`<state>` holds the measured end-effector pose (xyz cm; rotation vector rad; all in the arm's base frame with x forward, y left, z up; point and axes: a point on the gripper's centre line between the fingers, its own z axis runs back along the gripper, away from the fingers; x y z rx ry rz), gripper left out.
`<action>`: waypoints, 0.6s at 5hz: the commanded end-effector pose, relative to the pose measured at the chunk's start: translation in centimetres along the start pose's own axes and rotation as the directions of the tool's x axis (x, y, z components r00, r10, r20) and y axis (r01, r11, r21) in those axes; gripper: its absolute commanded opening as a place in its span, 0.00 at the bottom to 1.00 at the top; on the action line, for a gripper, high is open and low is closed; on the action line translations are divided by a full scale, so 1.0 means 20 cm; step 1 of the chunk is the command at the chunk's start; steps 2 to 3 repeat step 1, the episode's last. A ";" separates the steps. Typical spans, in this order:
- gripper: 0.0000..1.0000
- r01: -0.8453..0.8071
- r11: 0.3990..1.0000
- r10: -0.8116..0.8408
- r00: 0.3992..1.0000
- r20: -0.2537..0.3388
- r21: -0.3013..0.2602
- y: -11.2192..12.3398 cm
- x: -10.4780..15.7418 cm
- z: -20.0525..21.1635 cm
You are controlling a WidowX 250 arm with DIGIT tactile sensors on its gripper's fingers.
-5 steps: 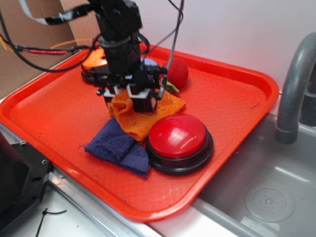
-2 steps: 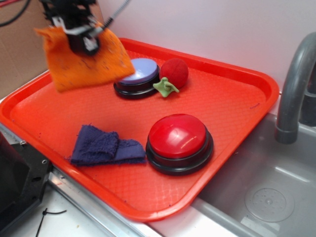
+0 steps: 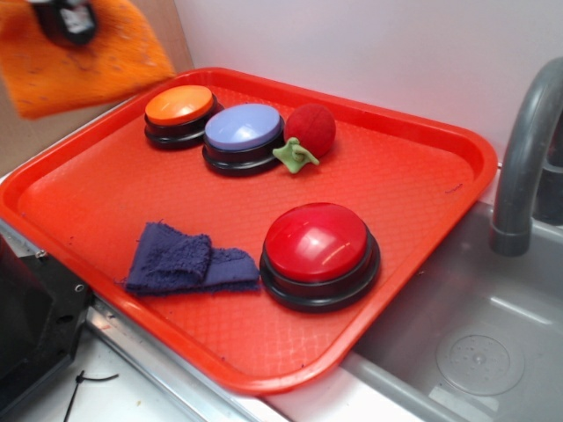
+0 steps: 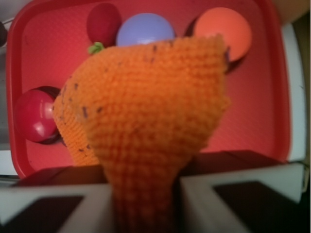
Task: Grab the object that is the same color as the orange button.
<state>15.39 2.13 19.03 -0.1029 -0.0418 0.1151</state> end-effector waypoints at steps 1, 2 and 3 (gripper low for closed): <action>0.00 -0.005 1.000 0.006 0.999 -0.044 0.007 0.05 0.10 -0.02; 0.00 -0.005 1.000 0.006 0.999 -0.044 0.007 0.05 0.10 -0.02; 0.00 -0.005 1.000 0.006 0.999 -0.044 0.007 0.05 0.10 -0.02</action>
